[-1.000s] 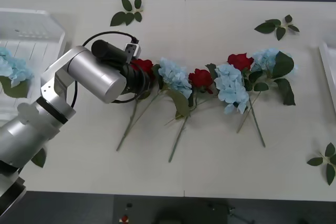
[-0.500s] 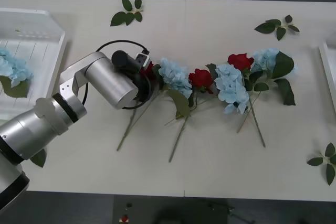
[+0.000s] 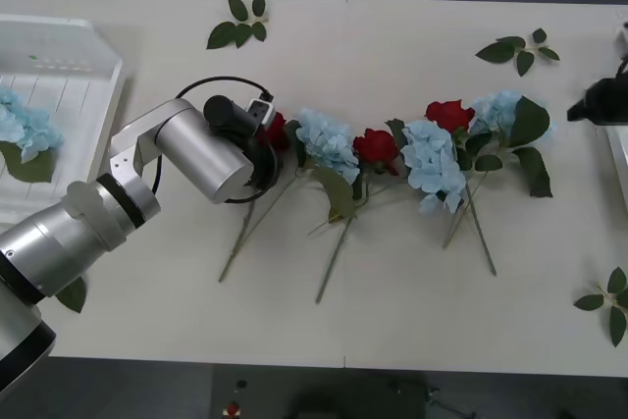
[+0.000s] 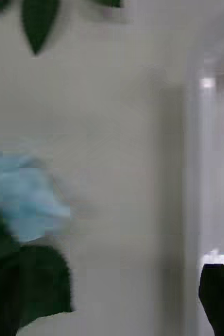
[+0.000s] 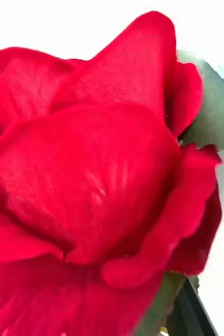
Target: Put the red flowers into the right box and the blue flowers into the left box
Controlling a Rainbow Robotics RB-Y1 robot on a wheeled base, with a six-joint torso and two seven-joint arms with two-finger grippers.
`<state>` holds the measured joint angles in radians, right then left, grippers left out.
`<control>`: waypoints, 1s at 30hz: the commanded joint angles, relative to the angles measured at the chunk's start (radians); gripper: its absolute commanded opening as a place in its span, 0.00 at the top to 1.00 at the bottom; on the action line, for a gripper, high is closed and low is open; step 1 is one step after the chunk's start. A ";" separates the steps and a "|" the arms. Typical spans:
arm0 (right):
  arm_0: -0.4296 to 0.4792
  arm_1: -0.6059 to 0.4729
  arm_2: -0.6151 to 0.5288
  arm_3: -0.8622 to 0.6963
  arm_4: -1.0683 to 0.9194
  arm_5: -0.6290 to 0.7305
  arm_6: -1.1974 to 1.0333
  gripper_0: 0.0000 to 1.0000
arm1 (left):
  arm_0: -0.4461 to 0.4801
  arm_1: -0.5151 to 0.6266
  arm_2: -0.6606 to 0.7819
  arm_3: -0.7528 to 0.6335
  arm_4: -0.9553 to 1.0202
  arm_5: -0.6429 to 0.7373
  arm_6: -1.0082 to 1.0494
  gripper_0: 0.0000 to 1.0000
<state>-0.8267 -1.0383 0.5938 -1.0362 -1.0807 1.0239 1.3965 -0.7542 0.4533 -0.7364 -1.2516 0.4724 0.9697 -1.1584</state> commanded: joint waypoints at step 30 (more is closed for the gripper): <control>0.110 0.265 -0.035 -0.297 0.349 0.071 -0.625 0.05 | 0.110 0.206 0.359 -0.647 0.468 -0.121 -0.178 1.00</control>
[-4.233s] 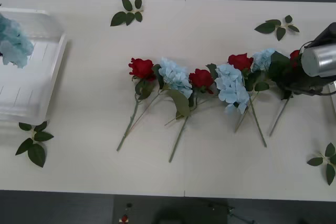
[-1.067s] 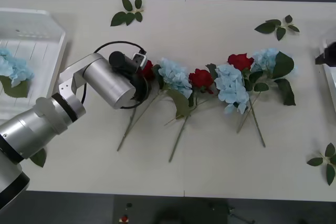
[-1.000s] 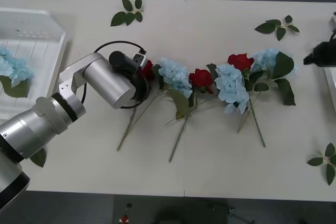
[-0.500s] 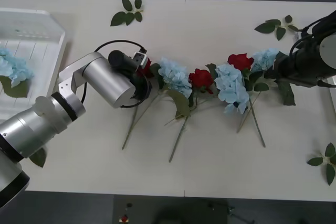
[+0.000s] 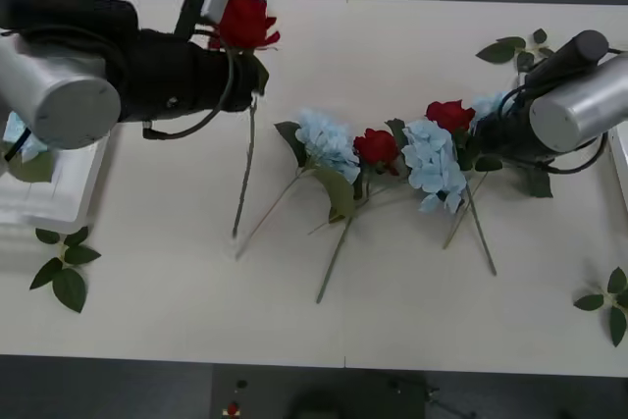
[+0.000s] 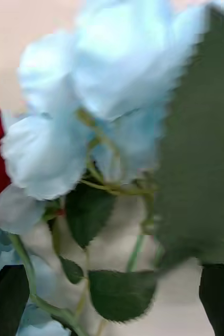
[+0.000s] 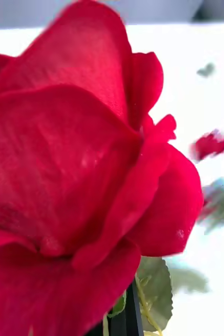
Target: Put the red flowers into the right box and the blue flowers into the left box
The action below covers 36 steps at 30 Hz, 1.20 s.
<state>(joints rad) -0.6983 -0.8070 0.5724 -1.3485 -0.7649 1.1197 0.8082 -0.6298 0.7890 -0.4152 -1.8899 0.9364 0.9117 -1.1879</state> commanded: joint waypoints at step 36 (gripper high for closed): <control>0.416 -0.106 -0.715 -0.497 -0.481 0.048 0.574 0.05 | -0.053 -0.528 0.102 0.043 0.075 -0.287 -0.450 1.00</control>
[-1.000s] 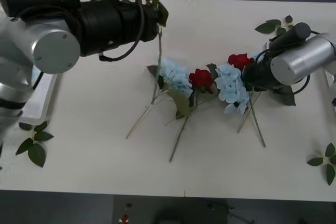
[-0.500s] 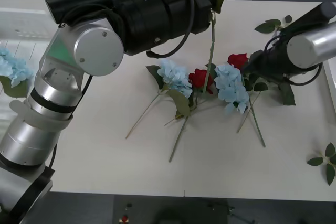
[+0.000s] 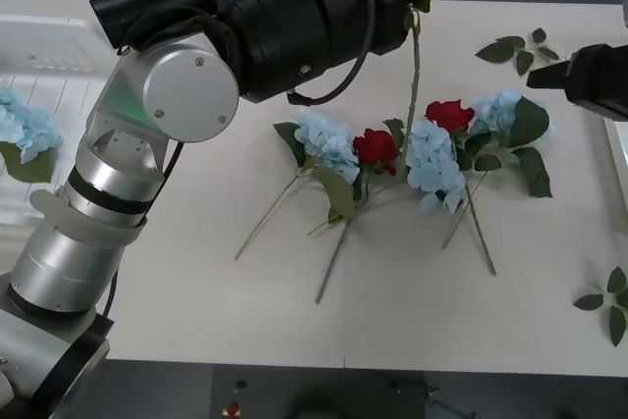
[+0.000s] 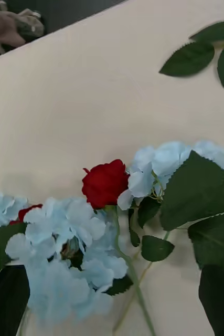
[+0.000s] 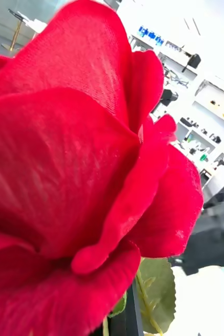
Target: Put the red flowers into the right box and the blue flowers into the left box
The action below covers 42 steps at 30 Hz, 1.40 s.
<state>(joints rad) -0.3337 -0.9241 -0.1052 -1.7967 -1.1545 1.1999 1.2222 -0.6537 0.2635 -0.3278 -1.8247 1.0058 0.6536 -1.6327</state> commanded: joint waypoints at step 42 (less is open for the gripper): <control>0.167 0.485 0.236 -0.130 -0.583 -0.477 1.321 0.05 | -0.030 0.007 0.024 -0.022 -0.018 -0.058 0.025 1.00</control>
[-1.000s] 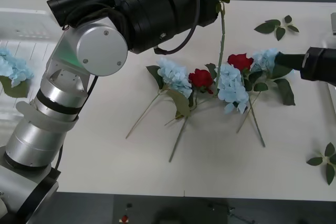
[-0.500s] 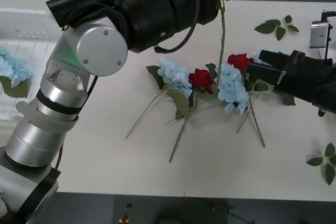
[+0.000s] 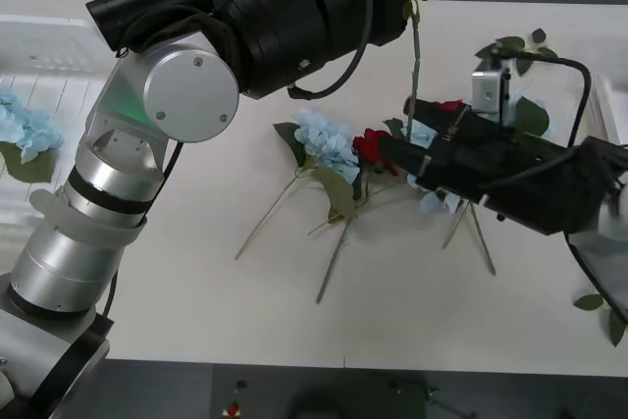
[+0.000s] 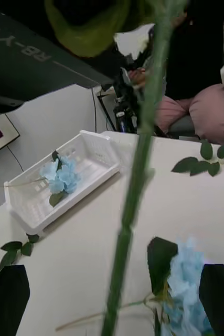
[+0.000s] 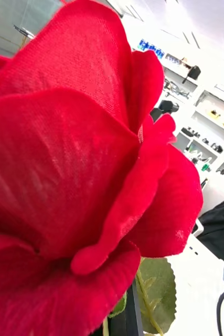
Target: Put the red flowers into the right box and the blue flowers into the left box
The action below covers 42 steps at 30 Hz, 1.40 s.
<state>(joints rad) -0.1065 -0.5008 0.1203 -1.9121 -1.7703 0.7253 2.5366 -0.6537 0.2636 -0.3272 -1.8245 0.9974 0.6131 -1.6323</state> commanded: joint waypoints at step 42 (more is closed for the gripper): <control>-0.117 -0.087 0.064 0.093 0.138 -0.020 -0.239 1.00 | -0.038 0.055 0.027 -0.022 -0.003 -0.050 0.068 0.00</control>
<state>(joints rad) -0.2168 -0.4804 0.1879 -1.8097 -1.6350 0.7093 2.4197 -0.6537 0.2703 -0.3261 -1.8245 0.9676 0.5730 -1.6151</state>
